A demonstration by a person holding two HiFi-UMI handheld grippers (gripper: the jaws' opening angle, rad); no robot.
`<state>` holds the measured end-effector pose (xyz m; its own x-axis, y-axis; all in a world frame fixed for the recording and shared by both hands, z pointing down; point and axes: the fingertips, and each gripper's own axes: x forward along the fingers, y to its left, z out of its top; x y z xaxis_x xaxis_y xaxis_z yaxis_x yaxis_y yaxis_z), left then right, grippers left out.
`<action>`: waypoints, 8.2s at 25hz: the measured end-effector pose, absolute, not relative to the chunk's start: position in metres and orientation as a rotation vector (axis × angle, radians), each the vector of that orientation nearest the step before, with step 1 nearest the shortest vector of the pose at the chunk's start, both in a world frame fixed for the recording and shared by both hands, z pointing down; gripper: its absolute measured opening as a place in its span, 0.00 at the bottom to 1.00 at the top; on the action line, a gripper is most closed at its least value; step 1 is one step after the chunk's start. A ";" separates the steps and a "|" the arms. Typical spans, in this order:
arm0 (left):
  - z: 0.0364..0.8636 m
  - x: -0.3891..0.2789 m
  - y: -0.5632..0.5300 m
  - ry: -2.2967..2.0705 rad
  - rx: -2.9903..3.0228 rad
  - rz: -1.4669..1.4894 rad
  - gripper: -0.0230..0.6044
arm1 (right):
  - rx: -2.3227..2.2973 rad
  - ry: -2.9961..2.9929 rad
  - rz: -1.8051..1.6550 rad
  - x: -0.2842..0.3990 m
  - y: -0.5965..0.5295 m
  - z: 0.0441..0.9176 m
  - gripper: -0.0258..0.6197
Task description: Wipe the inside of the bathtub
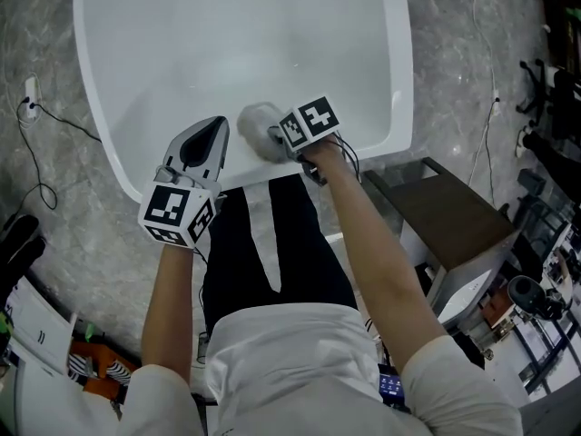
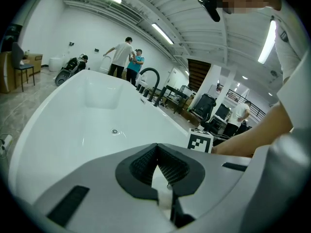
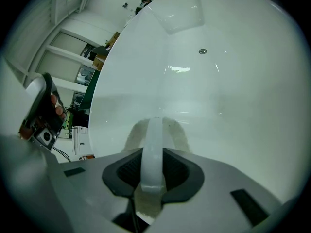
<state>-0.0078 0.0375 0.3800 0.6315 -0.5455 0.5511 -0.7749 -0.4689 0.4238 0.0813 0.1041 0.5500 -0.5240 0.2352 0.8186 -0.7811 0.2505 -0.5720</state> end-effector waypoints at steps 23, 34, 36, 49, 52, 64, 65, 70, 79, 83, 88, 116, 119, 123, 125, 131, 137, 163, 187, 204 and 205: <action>0.385 0.050 0.034 -0.948 2.223 0.474 0.05 | 0.599 -1.612 1.423 0.178 0.090 0.548 0.19; 0.389 0.074 0.036 -0.932 2.221 0.465 0.05 | 0.623 -1.594 1.393 0.221 0.085 0.550 0.19; 0.389 0.078 0.035 -0.933 2.218 0.465 0.05 | 0.625 -1.589 1.386 0.232 0.084 0.550 0.19; 0.396 0.072 0.035 -0.977 2.198 0.430 0.05 | 0.615 -1.553 1.296 0.264 0.079 0.557 0.19; 0.400 0.064 0.039 -0.984 2.189 0.433 0.05 | 0.595 -1.539 1.282 0.264 0.078 0.562 0.19; 0.411 0.049 0.039 -0.995 2.190 0.428 0.05 | 0.495 -1.447 1.263 0.260 0.067 0.593 0.19; 0.413 0.047 0.039 -0.997 2.189 0.433 0.05 | 0.493 -1.441 1.263 0.259 0.066 0.596 0.19; 0.424 0.041 0.037 -1.000 2.190 0.454 0.05 | 0.469 -1.419 1.270 0.253 0.064 0.611 0.19; 0.430 0.028 0.025 -1.004 2.196 0.456 0.05 | 0.351 -1.369 1.259 0.240 0.059 0.629 0.19; 0.432 0.020 0.022 -1.019 2.189 0.452 0.05 | 0.322 -1.374 1.253 0.231 0.059 0.629 0.19; 0.434 0.011 0.020 -1.034 2.176 0.454 0.05 | 0.306 -1.381 1.272 0.217 0.059 0.635 0.19; 0.439 -0.058 0.036 -1.120 2.122 0.424 0.05 | 0.173 -1.465 1.224 0.102 0.074 0.638 0.19; 0.440 -0.068 0.040 -1.127 2.116 0.420 0.05 | 0.165 -1.469 1.212 0.092 0.076 0.636 0.19; 0.440 -0.082 0.043 -1.147 2.105 0.416 0.05 | 0.142 -1.486 1.203 0.074 0.079 0.635 0.19; 0.441 -0.091 0.044 -1.162 2.096 0.412 0.05 | 0.131 -1.494 1.198 0.063 0.080 0.635 0.19; 0.441 -0.114 0.046 -1.195 2.082 0.412 0.05 | 0.098 -1.515 1.187 0.033 0.083 0.634 0.19; 0.441 -0.132 0.047 -1.212 2.068 0.413 0.05 | 0.071 -1.520 1.178 0.011 0.086 0.634 0.19; 0.452 -0.187 0.052 -1.250 2.012 0.401 0.05 | -0.060 -1.677 1.163 -0.119 0.102 0.627 0.19; 0.469 -0.185 0.028 -1.183 2.065 0.362 0.05 | 0.108 -1.643 1.319 -0.148 0.085 0.680 0.19; 0.470 -0.170 0.012 -1.142 2.089 0.319 0.05 | 0.227 -1.588 1.353 -0.144 0.069 0.718 0.19; 0.471 -0.170 0.011 -1.142 2.088 0.318 0.05 | 0.230 -1.585 1.353 -0.143 0.068 0.720 0.19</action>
